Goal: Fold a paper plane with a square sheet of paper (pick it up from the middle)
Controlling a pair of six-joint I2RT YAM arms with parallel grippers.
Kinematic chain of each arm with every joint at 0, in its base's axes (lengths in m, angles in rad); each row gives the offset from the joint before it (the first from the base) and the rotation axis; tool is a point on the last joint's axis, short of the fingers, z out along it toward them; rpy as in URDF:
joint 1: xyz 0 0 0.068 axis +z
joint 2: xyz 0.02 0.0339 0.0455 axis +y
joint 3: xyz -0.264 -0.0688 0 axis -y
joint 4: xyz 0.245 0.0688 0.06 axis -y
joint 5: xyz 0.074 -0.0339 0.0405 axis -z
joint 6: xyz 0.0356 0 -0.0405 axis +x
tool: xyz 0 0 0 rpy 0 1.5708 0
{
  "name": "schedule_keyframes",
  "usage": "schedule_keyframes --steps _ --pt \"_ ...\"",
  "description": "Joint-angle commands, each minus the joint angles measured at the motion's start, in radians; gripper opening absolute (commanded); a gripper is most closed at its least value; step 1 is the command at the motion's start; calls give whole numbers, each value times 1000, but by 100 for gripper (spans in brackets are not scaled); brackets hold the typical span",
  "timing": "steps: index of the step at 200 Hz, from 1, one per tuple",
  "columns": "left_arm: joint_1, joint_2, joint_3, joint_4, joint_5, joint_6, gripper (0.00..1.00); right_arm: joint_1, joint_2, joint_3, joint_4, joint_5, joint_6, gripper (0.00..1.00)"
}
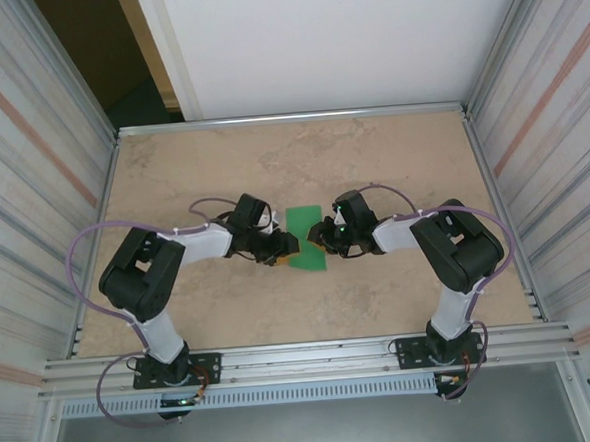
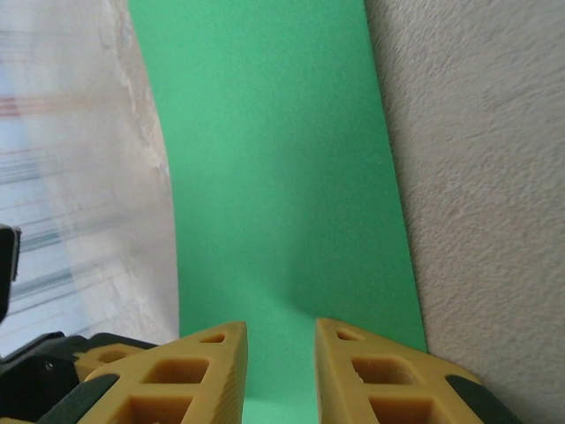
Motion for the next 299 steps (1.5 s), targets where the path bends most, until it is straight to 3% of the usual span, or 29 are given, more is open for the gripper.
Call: schedule_keyframes --steps 1,73,131,199,217,241,276,291,299 --pt "13 26 44 -22 -20 24 36 -7 43 -42 -99 40 5 26" --pt "25 78 83 -30 -33 -4 22 -9 23 -40 -87 30 1 25" --pt "61 78 66 1 1 -20 18 -9 2 -45 -77 31 -8 27" --pt "73 89 70 17 40 -28 1 -8 -55 -24 -86 37 -50 33" --pt "77 82 70 14 38 -34 0 -6 -104 -14 -126 72 -107 39" --pt "77 68 68 6 40 -52 0 9 -198 7 -227 175 -252 55" --pt "80 45 75 5 56 -77 0 92 -336 19 -336 432 -507 78" --pt "80 33 84 -7 56 -72 0 137 -382 5 -331 557 -570 100" --pt "80 29 87 -12 57 -70 0 154 -400 -5 -320 601 -601 99"
